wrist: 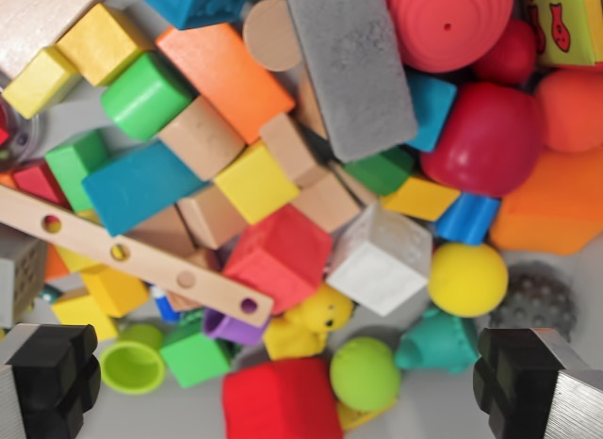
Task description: Pick an object from the bin
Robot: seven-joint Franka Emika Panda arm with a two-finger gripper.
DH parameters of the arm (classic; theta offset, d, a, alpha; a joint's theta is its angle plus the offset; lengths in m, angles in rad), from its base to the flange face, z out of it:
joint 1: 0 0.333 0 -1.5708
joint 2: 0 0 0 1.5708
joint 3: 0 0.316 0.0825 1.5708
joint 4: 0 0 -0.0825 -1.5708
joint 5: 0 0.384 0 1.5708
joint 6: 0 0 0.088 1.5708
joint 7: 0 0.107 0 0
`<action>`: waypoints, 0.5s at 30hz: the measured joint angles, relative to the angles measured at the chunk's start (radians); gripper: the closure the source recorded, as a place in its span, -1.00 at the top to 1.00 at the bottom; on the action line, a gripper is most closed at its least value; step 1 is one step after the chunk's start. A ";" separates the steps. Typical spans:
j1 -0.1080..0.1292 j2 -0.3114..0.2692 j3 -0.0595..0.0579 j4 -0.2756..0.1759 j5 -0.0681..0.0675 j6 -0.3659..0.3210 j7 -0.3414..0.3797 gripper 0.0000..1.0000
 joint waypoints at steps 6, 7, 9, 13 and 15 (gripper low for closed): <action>0.000 0.001 0.000 0.000 0.000 0.000 0.009 1.00; 0.001 0.002 0.000 0.000 0.000 0.000 0.011 1.00; 0.001 0.003 0.000 -0.001 0.001 0.001 0.018 1.00; 0.004 0.007 0.000 -0.001 0.001 0.005 0.030 1.00; 0.005 0.009 0.001 -0.001 0.002 0.007 0.038 1.00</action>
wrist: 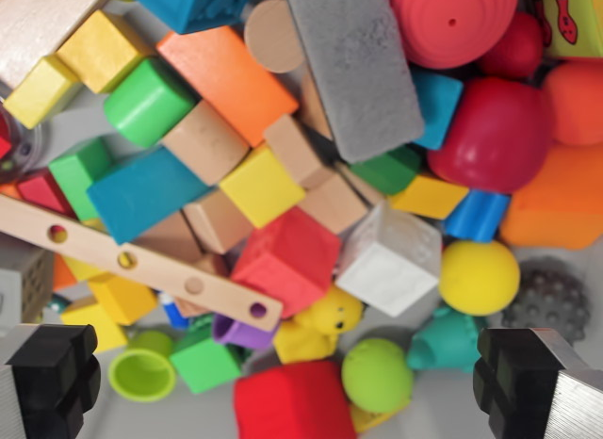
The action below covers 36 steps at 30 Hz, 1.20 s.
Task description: Pick an object from the bin
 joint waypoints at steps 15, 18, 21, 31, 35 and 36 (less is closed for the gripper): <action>0.012 0.022 0.002 -0.003 0.006 0.030 0.088 1.00; 0.015 0.027 0.002 -0.003 0.008 0.036 0.106 1.00; 0.020 0.034 0.002 -0.003 0.010 0.044 0.132 1.00; 0.033 0.057 0.003 -0.004 0.017 0.074 0.220 1.00; 0.039 0.069 0.003 -0.004 0.021 0.088 0.260 1.00; 0.041 0.072 0.003 -0.004 0.022 0.092 0.271 1.00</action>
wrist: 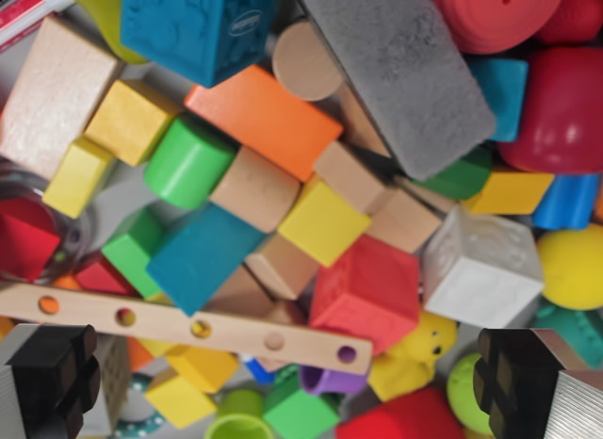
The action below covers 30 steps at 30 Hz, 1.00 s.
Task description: Pick an object from the bin
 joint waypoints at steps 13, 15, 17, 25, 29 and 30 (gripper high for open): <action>0.023 0.039 0.000 0.001 0.011 0.048 0.141 1.00; 0.027 0.047 0.000 0.001 0.013 0.057 0.167 1.00; 0.031 0.053 0.000 0.002 0.015 0.064 0.186 1.00; 0.048 0.085 0.000 0.006 0.022 0.099 0.291 1.00; 0.055 0.100 0.000 0.010 0.024 0.114 0.340 1.00; 0.058 0.105 0.000 0.011 0.025 0.119 0.355 1.00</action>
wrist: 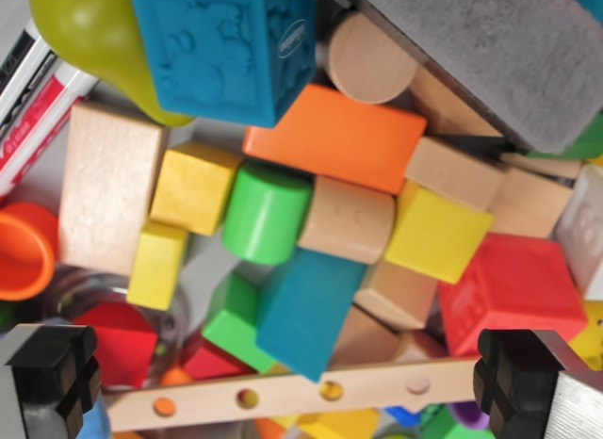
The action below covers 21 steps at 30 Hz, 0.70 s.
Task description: Pick an object from the bin
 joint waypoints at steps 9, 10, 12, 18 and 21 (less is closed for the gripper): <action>0.021 0.044 0.000 0.012 0.007 0.043 0.131 1.00; 0.024 0.049 0.000 0.013 0.008 0.047 0.147 1.00; 0.029 0.059 0.000 0.017 0.009 0.056 0.178 1.00; 0.043 0.089 -0.001 0.029 0.013 0.083 0.265 1.00; 0.050 0.103 -0.002 0.035 0.014 0.094 0.304 1.00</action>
